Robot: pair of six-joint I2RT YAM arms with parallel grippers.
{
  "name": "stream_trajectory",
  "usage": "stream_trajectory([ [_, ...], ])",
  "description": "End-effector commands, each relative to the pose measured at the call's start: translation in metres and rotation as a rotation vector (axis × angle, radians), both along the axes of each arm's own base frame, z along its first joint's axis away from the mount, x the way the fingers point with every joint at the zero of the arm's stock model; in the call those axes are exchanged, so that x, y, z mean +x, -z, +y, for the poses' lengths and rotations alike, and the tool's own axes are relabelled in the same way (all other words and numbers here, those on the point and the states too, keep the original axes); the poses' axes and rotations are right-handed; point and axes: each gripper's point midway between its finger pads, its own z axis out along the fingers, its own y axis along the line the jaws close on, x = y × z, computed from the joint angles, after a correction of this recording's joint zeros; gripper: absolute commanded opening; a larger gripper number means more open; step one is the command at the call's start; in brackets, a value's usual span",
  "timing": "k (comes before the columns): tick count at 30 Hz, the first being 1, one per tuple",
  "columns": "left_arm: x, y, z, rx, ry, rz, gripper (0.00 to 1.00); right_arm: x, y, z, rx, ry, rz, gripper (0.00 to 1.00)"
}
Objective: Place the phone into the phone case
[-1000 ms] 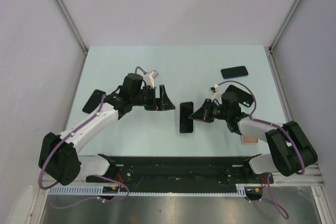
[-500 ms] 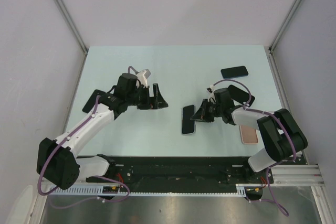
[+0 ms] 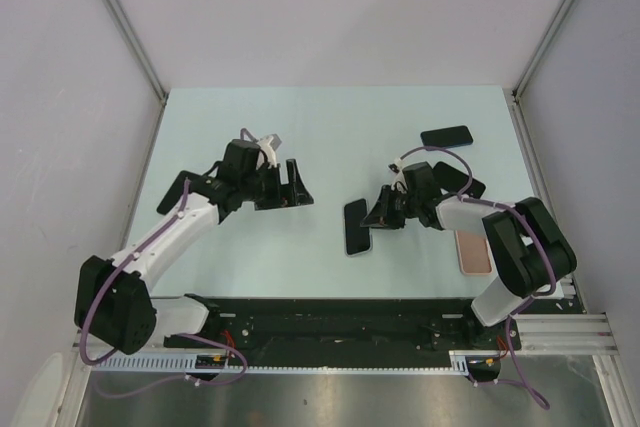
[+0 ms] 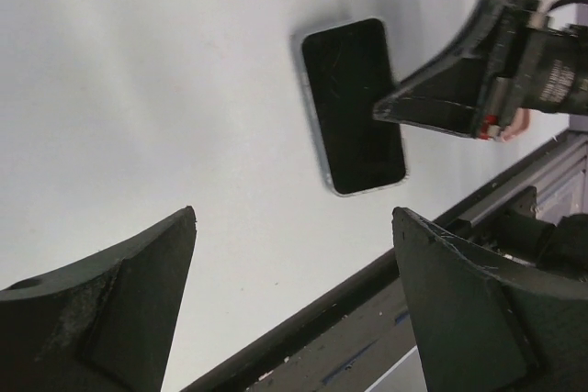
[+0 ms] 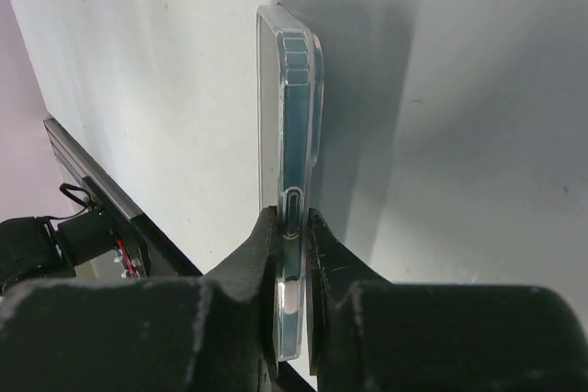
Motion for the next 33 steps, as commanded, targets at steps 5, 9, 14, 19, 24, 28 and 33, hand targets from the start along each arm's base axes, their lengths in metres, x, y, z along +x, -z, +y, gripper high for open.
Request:
stream_trajectory([
  [5,0.032,0.021,0.057,0.032,-0.237,0.140,0.91,0.003,0.044,-0.039,-0.241,0.057,0.011,0.20],
  [9,0.056,0.018,0.101,0.046,-0.389,0.132,0.90,0.006,0.044,-0.042,-0.255,0.051,-0.010,0.22],
  [14,0.087,0.009,0.148,0.091,-0.520,0.112,0.91,0.014,0.043,-0.049,-0.274,0.069,-0.039,0.28],
  [19,0.109,0.012,0.221,0.243,-0.675,0.141,0.89,0.019,0.026,-0.041,-0.206,0.070,-0.066,0.41],
  [24,0.138,0.005,0.273,0.282,-0.777,0.117,0.90,0.025,0.011,-0.041,-0.188,0.095,-0.103,0.62],
  [28,0.152,0.012,0.313,0.456,-0.811,0.150,0.89,0.025,0.004,-0.039,-0.173,0.096,-0.116,0.83],
  [33,0.174,0.025,0.351,0.603,-0.837,0.170,0.90,0.027,-0.020,-0.036,-0.138,0.086,-0.179,1.00],
])
